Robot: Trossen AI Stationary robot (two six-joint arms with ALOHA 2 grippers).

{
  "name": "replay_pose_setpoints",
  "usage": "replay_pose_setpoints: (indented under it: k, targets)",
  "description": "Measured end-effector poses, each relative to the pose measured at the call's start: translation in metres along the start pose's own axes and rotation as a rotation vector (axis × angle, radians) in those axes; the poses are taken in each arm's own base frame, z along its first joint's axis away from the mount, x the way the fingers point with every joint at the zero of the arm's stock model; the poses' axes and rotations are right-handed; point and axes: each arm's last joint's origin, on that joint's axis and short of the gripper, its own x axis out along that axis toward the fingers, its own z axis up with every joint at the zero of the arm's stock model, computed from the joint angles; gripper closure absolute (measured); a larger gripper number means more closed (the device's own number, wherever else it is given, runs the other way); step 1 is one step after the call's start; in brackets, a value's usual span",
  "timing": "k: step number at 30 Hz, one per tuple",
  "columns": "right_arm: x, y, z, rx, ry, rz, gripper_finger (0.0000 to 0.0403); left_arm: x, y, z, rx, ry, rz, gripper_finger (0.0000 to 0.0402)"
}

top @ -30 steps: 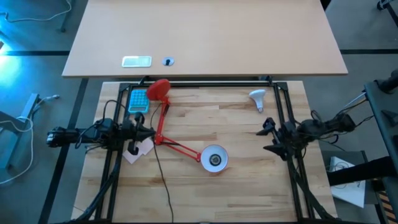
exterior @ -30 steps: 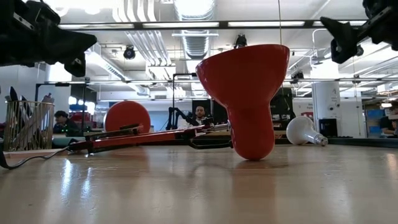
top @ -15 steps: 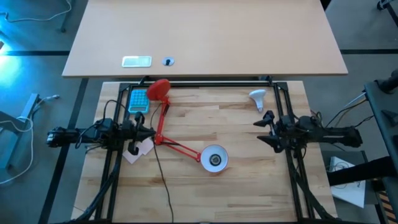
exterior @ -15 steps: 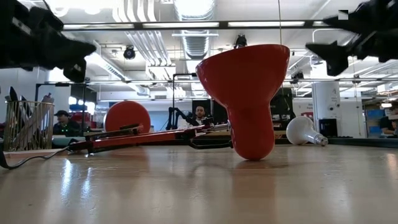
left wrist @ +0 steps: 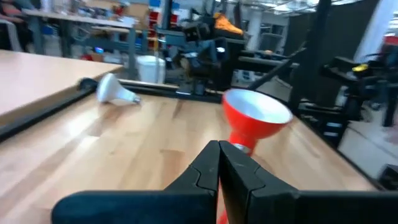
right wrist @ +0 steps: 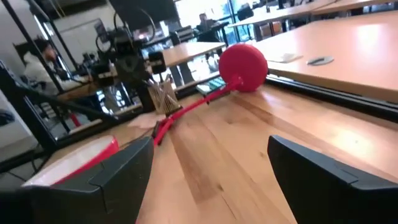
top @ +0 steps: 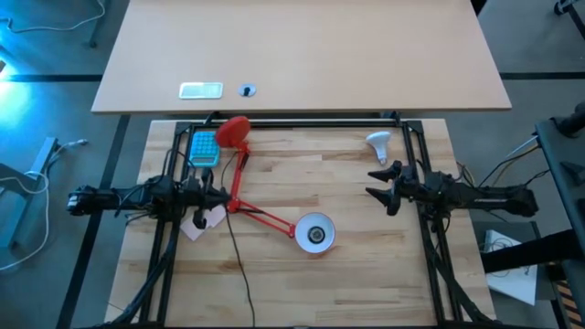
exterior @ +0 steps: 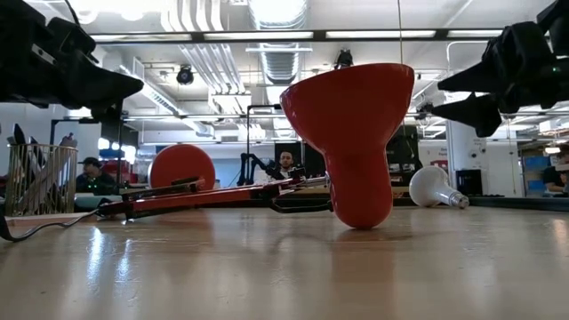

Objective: Screw lightbulb
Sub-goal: Return to Home Position

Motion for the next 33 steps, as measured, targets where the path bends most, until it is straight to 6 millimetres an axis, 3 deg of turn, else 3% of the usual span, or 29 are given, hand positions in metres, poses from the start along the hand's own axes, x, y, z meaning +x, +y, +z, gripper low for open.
replay_pose_setpoints:
  k: [14, 23, 33]
  targets:
    - [0.0029, -0.0005, -0.0038, -0.047, 0.044, -0.011, 0.0091, 0.0026, 0.0023, -0.0027, 0.075, 0.031, 0.07, 0.0401]
    - [0.0032, -0.0007, -0.0042, -0.227, 0.05, -0.012, 0.0091, 0.0069, 0.0033, -0.0085, 0.043, 0.098, 0.084, 0.0401]
    - [0.0031, -0.0007, -0.0041, -0.252, 0.049, -0.012, 0.0091, 0.0057, 0.002, -0.0003, -0.03, 0.006, 0.074, 0.0401]
